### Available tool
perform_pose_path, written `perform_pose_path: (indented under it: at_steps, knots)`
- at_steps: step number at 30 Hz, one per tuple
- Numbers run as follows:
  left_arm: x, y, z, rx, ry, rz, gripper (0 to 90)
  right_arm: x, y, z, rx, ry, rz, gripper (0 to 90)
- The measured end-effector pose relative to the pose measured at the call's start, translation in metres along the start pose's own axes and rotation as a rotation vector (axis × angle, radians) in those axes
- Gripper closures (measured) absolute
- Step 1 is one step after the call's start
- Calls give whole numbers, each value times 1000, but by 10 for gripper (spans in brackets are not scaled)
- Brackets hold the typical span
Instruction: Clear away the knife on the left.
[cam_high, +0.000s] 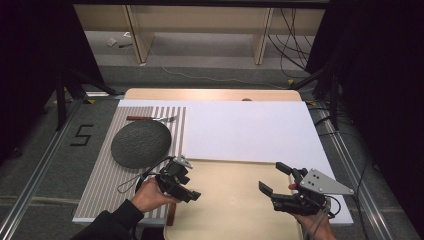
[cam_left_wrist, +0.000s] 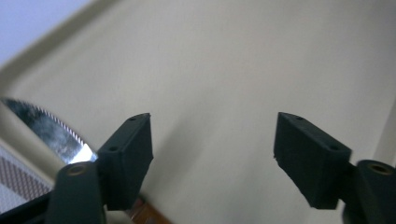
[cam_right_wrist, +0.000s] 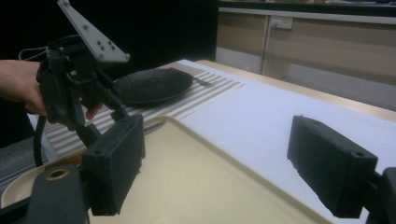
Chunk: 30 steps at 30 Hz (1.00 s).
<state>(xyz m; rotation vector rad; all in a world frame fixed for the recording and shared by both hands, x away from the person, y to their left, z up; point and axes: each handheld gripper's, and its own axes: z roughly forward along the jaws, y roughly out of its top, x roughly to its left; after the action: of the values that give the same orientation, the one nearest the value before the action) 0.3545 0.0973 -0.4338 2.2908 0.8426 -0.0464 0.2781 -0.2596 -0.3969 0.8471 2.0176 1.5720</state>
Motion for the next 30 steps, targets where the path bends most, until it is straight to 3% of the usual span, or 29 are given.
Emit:
perform_pose_path:
  at_steps: [2, 5, 10, 14, 17, 26, 30]
  knots:
    - [-2, 1, -7, -98, 4, 16, 217, 0, 0, 0, 0, -1, 1, 201]
    - [-7, 0, -21, -292, 4, 14, 191, 0, 0, 0, -1, -1, 1, 201]
    - [-13, -6, -34, -468, 5, 53, 169, 0, 0, 0, -1, -1, 1, 201]
    - [-16, -13, -41, -556, 4, 58, 157, 0, 0, -1, -1, -1, 0, 201]
    - [-18, -16, -45, -574, 5, 66, 154, 0, 0, -1, -2, -2, 1, 201]
    - [-22, -25, -44, -553, 34, 79, 153, 0, 0, -1, -2, -4, 1, 201]
    - [-23, -25, -43, -552, 27, 83, 153, 0, 0, 0, -4, -5, 0, 201]
